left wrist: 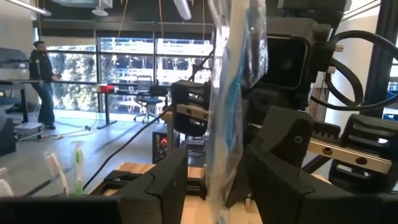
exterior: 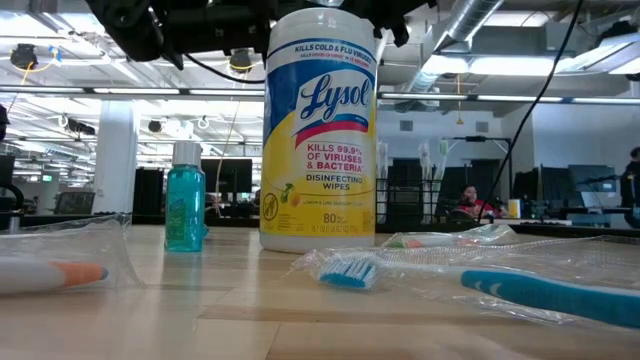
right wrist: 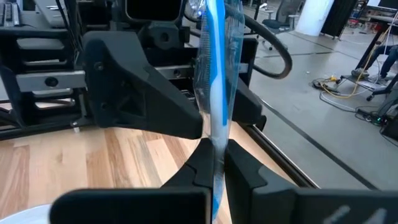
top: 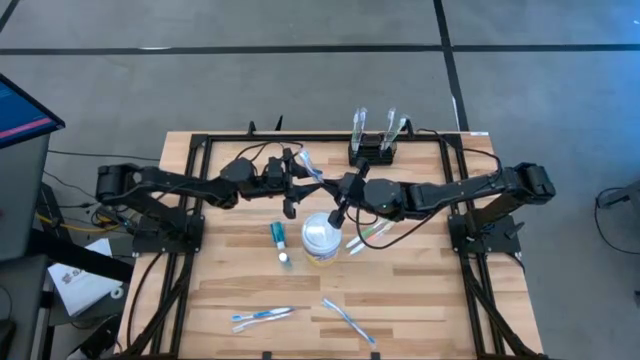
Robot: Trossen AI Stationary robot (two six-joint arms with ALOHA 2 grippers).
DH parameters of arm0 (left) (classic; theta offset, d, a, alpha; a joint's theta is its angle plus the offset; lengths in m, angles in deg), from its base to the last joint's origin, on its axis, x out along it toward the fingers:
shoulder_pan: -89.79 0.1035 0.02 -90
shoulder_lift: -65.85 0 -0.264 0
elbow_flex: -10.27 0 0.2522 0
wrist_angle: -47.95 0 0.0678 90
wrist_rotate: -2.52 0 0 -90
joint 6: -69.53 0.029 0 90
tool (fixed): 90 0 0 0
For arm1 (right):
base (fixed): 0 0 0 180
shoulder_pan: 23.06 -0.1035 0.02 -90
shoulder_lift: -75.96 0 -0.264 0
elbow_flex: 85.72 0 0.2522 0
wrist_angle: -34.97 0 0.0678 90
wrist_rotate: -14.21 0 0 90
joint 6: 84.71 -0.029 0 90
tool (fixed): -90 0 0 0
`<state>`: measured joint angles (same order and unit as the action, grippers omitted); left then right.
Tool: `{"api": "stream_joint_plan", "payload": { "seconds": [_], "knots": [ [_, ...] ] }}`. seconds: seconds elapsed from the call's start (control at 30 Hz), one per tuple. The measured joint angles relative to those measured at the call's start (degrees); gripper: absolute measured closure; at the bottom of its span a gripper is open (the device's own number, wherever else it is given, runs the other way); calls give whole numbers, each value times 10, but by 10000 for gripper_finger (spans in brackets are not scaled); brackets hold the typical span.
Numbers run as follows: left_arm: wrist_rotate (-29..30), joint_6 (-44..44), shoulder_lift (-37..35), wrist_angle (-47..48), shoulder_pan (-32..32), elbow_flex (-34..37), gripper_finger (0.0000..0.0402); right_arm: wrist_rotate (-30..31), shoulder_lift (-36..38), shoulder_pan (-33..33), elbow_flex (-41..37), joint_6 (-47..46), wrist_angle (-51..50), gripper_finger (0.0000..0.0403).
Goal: Pick & Place toothbrushing station
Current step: Put the top right blue toothbrush into the black mesh organizer
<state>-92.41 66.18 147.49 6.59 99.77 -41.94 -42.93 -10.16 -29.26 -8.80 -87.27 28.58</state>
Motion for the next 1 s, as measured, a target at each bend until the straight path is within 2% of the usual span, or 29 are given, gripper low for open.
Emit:
{"api": "stream_joint_plan", "payload": {
  "seconds": [0.2,0.47,0.7,1.0],
  "knots": [
    [-16,0,6,-9,0,0,274,0,-5,0,0,0,6,397],
    [-36,2,6,-12,0,0,383,-1,-5,-1,0,0,9,382],
    [-36,1,6,-7,1,0,385,-1,-5,1,0,9,-3,347],
    [-41,0,3,14,20,0,385,2,-1,2,0,16,-8,342]
  ]
}}
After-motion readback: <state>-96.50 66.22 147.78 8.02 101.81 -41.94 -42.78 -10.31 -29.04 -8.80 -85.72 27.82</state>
